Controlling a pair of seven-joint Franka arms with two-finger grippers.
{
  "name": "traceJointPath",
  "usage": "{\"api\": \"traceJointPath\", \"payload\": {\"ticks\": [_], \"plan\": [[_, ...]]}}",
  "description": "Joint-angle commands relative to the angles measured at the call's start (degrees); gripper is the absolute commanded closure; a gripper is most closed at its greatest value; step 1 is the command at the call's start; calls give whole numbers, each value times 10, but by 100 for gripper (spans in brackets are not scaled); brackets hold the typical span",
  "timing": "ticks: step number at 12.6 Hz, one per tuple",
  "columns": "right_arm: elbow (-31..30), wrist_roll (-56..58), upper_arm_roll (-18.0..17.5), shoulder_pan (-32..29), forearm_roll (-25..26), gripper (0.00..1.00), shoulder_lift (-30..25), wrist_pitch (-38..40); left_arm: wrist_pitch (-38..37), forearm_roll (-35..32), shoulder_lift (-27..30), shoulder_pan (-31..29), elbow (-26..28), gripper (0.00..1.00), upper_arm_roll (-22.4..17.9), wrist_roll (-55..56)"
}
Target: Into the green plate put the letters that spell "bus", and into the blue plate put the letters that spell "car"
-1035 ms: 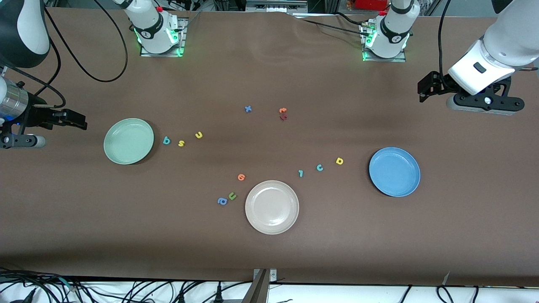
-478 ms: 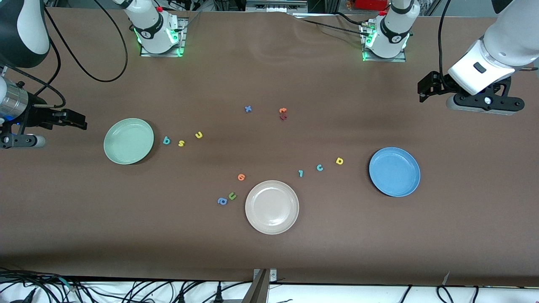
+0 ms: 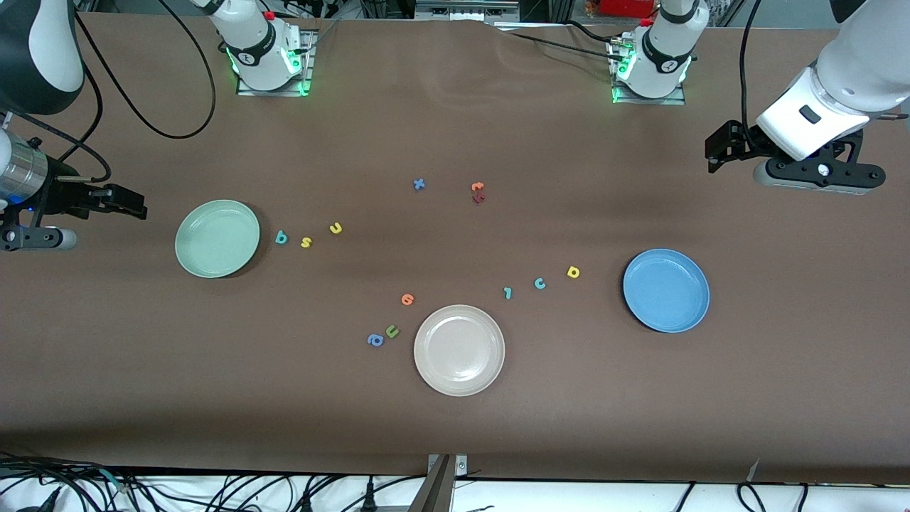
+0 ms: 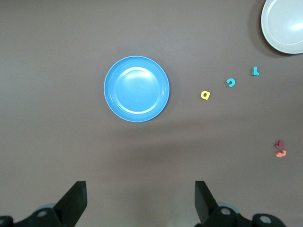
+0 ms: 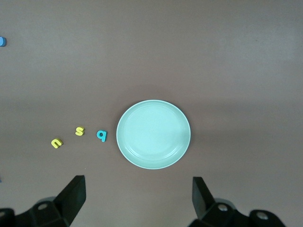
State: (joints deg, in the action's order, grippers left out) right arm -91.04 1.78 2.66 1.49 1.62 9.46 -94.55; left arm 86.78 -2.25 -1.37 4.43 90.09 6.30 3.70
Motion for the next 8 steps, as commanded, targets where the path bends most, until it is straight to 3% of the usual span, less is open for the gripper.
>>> {"api": "traceJointPath", "payload": {"ticks": [1,8], "plan": [[-11,-8,-1,-1,1,1,-13,2,-5,-7,-3,-1,-11,0,3,3],[-16,-27,-1,-1,1,1,-14,3,-6,-7,-3,-2,-11,0,3,3]]}}
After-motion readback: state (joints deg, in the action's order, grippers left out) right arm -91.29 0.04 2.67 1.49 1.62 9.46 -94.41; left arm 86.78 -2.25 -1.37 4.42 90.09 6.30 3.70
